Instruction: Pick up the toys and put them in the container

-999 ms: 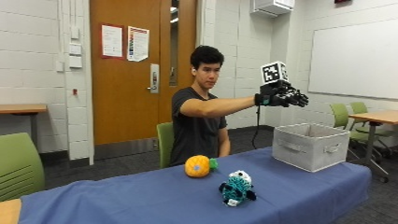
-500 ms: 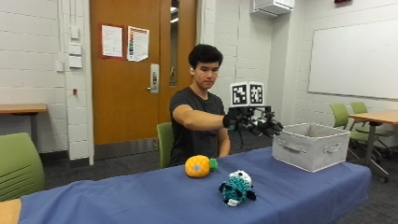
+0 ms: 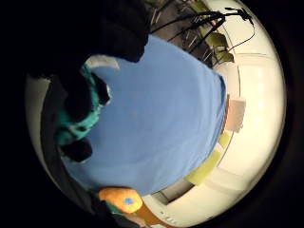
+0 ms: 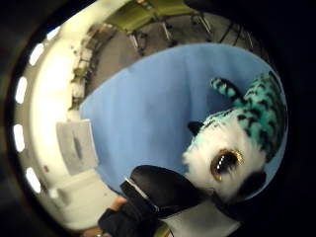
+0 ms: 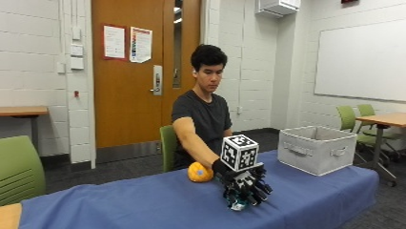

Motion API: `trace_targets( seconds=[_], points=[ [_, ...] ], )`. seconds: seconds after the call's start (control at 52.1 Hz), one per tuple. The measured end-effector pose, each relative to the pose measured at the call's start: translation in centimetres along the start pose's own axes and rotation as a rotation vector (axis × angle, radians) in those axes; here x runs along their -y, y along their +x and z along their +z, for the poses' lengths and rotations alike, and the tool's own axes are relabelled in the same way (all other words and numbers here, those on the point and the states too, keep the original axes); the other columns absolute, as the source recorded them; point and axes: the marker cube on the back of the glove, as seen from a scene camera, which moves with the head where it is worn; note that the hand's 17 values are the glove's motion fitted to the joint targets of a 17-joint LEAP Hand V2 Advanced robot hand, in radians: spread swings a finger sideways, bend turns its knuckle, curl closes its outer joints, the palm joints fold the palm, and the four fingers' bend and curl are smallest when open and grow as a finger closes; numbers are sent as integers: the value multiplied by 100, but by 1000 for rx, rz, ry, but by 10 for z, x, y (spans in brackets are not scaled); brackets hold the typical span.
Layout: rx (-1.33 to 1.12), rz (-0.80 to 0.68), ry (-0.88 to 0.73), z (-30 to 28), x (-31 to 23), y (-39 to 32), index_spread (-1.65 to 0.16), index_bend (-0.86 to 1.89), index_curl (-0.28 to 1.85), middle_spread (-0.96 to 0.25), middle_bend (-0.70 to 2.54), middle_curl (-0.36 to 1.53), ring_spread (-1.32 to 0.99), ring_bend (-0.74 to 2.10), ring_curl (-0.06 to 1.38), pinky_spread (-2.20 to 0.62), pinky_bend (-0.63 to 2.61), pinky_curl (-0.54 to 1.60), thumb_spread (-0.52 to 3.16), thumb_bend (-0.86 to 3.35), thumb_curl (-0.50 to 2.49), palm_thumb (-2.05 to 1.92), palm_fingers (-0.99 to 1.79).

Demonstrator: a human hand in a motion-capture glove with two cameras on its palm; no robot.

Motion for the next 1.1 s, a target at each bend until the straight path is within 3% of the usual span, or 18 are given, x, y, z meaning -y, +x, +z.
trace_targets(
  seconds=[0.211, 0.365, 0.442, 0.461, 0.596, 0.653, 0.672, 0.73, 0.788, 0.807, 0.826, 0.865, 1.095],
  points=[
    [-7, 2, -138, 20, -12, 5, -33, 13, 37, -12, 17, 36, -15, 36, 17, 3, 100, 35, 80, -10, 20, -13, -17],
    [5, 12, -131, 19, -21, 10, -37, 52, 47, -8, 3, 27, -10, 15, 13, 1, 103, 36, 82, -6, 22, -5, -7],
    [24, 21, -94, 17, -22, 9, -38, 78, 56, -7, 9, 25, -10, 20, 13, -2, 96, 34, 87, 0, 24, 3, 8],
    [28, 23, -85, 16, -23, 9, -38, 75, 54, -6, 7, 23, -9, 17, 12, -2, 99, 35, 86, -3, 24, 0, 1],
    [6, 56, 6, 11, -25, 7, -36, 89, 62, -12, 21, 26, -19, 44, 18, -9, 81, 28, 104, 11, 29, 26, 37],
    [-8, 70, 32, 10, -26, 6, -35, 84, 64, -16, 24, 28, -26, 59, 23, -16, 82, 29, 110, 17, 32, 37, 52],
    [-15, 74, 40, 10, -25, 7, -35, 88, 65, -15, 22, 28, -25, 51, 20, -14, 78, 27, 110, 13, 31, 31, 39],
    [-61, 98, 83, 8, -24, 9, -35, 69, 65, -21, 28, 31, -35, 76, 29, -26, 94, 32, 116, 23, 36, 48, 72],
    [-89, 117, 107, 8, -23, 11, -36, 59, 66, -24, 30, 32, -39, 82, 31, -31, 100, 34, 118, 25, 39, 52, 74],
    [-94, 122, 107, 8, -23, 11, -35, 65, 69, -23, 26, 31, -39, 79, 30, -29, 92, 32, 119, 22, 37, 48, 60],
    [-100, 127, 105, 8, -22, 11, -36, 54, 68, -27, 35, 35, -42, 88, 36, -34, 103, 37, 114, 25, 41, 56, 79],
    [-108, 135, 97, 7, -22, 12, -37, 44, 67, -30, 44, 37, -43, 93, 36, -38, 101, 34, 107, 26, 44, 60, 89],
    [-49, 133, 110, -30, -28, -6, -43, 15, 77, -38, 70, 51, -46, 107, 45, -45, 97, 36, 82, 25, 59, 70, 104]
  ],
)
